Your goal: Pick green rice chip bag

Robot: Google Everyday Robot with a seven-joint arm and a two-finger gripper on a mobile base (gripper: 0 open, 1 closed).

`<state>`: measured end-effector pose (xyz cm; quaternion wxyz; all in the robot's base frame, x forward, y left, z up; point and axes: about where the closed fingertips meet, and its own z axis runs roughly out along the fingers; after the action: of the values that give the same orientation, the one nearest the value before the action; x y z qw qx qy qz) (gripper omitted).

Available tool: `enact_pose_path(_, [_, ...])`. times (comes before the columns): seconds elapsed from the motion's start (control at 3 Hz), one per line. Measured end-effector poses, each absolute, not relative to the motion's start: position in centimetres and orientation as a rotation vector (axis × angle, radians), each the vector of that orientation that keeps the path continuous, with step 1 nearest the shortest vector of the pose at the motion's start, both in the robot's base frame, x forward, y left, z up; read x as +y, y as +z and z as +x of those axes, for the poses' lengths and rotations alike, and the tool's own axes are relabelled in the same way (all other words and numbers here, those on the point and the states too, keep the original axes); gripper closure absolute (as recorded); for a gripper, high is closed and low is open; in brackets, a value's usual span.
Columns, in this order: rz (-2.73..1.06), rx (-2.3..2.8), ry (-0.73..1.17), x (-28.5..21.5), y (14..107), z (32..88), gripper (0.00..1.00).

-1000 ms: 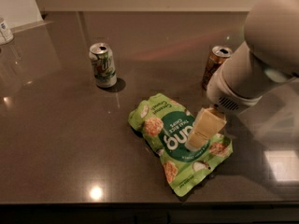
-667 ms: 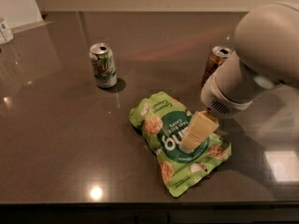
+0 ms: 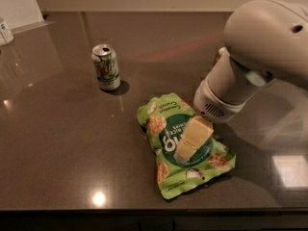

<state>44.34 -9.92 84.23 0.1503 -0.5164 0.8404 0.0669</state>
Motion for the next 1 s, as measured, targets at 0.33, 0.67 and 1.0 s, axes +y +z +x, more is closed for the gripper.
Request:
enact_pose_path(0.33, [-1.518, 2.435, 0.264, -9.3, 84.0, 43.9, 0.18])
enact_pose_path(0.67, [-1.537, 2.441, 0.3, -8.9, 84.5, 43.6, 0.41])
enact_pose_path(1.0, [-1.55, 2.428, 0.321, -8.4, 85.4, 43.2, 0.64])
